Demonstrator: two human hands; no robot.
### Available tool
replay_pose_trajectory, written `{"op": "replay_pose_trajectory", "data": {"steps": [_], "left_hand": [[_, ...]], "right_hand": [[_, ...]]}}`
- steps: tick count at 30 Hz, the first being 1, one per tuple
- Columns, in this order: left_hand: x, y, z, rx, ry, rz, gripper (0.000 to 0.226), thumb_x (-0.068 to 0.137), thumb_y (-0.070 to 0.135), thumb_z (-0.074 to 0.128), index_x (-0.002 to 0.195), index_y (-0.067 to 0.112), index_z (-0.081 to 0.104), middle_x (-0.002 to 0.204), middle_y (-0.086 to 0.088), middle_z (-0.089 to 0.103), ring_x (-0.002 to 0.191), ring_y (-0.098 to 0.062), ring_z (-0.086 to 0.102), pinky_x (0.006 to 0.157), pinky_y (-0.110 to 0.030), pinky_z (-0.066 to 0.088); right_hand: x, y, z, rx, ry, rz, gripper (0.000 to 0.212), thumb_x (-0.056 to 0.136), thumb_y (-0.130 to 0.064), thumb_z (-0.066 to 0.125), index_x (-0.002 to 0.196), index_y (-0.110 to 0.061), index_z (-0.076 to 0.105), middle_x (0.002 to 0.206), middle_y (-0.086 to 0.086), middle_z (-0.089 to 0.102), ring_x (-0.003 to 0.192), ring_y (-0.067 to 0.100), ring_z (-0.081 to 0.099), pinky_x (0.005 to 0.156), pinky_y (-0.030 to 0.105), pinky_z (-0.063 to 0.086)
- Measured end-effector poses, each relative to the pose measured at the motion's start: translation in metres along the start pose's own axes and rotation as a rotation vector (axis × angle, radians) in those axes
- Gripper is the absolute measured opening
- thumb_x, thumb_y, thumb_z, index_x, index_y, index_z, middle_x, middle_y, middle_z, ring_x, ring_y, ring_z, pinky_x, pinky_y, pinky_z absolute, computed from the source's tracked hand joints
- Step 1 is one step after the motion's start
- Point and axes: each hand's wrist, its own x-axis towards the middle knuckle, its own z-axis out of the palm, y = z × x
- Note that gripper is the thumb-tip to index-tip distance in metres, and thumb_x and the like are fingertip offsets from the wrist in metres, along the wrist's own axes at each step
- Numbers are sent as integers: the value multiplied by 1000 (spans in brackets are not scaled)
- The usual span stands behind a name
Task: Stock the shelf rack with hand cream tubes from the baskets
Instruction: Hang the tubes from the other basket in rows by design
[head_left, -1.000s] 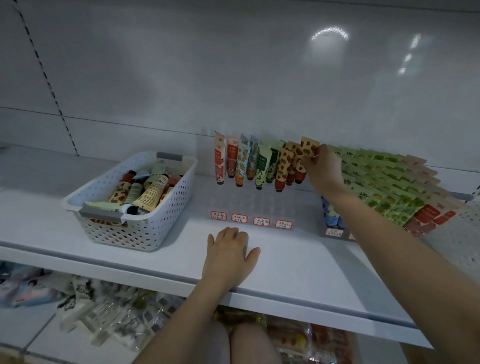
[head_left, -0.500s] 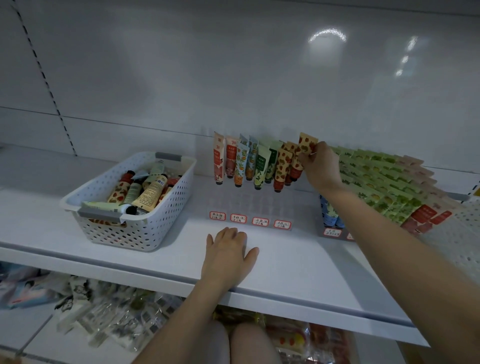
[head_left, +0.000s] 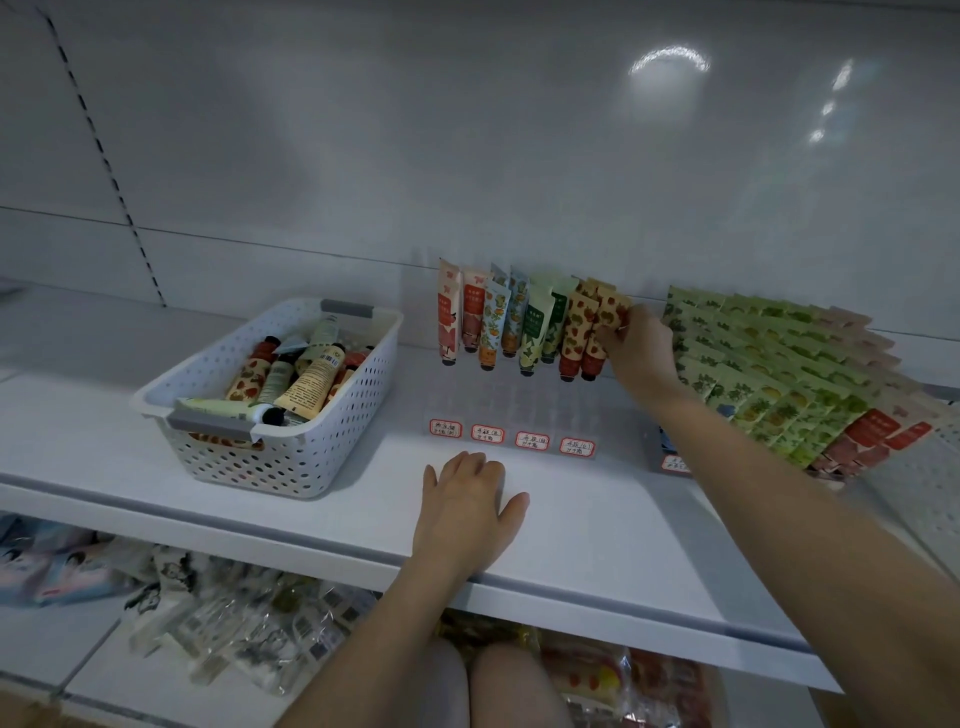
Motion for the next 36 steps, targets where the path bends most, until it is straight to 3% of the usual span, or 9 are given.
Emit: {"op": "replay_pose_trajectory", "data": {"steps": [5, 13, 17, 23, 30, 34, 36], "left_hand": [[0, 0, 0, -5, 11, 0, 37, 93, 47, 38, 110, 19, 55, 121, 4, 52, 117, -14, 44, 110, -43, 26], [0, 0, 1, -5, 12, 1, 38, 93, 48, 38, 114, 20, 54, 123, 4, 52, 119, -14, 44, 111, -44, 27], [1, 0, 2, 0, 17, -1, 38, 92, 48, 38, 113, 20, 54, 122, 4, 52, 118, -14, 44, 110, -44, 29], [0, 0, 2, 8, 20, -3, 38, 93, 47, 38, 112, 19, 54, 123, 4, 51, 119, -14, 44, 111, -43, 26], [-1, 1, 0, 18, 20, 2, 39, 93, 48, 37, 115, 20, 53, 127, 5, 50, 122, -13, 41, 111, -41, 25], [-1, 1, -1, 15, 20, 4, 38, 93, 48, 36, 115, 21, 53, 127, 6, 50, 121, -12, 42, 111, -41, 27], [-1, 0, 0, 7, 22, 2, 39, 93, 48, 37, 116, 21, 53, 128, 6, 50, 122, -12, 42, 112, -41, 27]], "right_hand": [[-1, 2, 2, 8, 20, -37, 24, 94, -14, 52, 106, 7, 51, 98, 19, 60, 79, 21, 49, 64, 29, 37], [-3, 7, 4, 14, 10, -27, 23, 94, -13, 52, 106, 7, 50, 99, 19, 60, 78, 19, 47, 49, 22, 30], [-1, 7, 5, 5, 4, -16, 23, 94, -14, 52, 106, 6, 51, 100, 21, 61, 77, 20, 48, 61, 27, 35], [2, 6, 6, -36, -20, -5, 22, 94, -13, 51, 107, 6, 50, 102, 21, 61, 84, 28, 56, 63, 30, 39], [3, 6, 6, -46, -35, 21, 22, 95, -12, 49, 109, 5, 50, 102, 21, 61, 76, 23, 50, 60, 29, 37], [3, 7, 6, -41, -33, 22, 21, 95, -12, 50, 107, 5, 51, 100, 21, 61, 74, 23, 50, 49, 26, 33], [2, 7, 7, -35, -31, 24, 22, 95, -13, 50, 107, 5, 50, 100, 21, 62, 75, 22, 51, 54, 26, 37]]}}
